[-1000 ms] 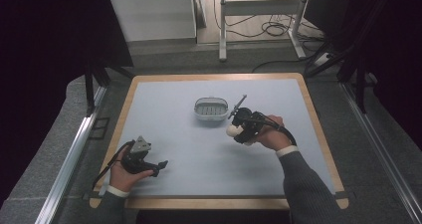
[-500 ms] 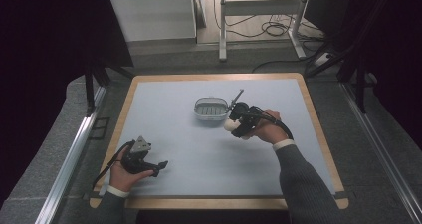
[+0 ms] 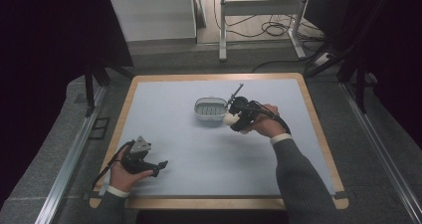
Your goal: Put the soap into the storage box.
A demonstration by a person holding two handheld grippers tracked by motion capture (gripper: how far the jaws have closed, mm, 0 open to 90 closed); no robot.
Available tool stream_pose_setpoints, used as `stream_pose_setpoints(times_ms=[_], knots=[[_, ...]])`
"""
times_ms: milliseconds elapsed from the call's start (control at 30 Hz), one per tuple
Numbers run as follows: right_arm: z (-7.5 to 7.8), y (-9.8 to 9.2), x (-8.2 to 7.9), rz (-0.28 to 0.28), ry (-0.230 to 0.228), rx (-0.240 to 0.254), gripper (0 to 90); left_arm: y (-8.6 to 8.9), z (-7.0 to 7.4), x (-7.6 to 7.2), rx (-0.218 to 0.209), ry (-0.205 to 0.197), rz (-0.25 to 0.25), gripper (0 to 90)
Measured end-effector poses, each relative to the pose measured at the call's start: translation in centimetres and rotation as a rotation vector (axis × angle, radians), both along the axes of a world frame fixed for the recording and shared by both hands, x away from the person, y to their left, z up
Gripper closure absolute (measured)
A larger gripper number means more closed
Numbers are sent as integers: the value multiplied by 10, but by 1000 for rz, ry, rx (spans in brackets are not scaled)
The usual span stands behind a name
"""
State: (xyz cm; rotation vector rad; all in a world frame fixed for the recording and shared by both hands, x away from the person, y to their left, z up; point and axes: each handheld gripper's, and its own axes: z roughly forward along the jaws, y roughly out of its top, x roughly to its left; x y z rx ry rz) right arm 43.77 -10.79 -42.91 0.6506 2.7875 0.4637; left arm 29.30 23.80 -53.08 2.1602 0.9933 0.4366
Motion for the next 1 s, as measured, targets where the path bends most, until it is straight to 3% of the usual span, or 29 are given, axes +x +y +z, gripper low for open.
stream_pose_setpoints(times_ms=[600, 1000], knots=[[10, 11, 15, 22, -13, 14, 495, 0, 0, 0, 2, -1, -1, 62], [9, 21, 30, 18, -8, 30, 494, 0, 0, 0, 2, -2, -2, 62]])
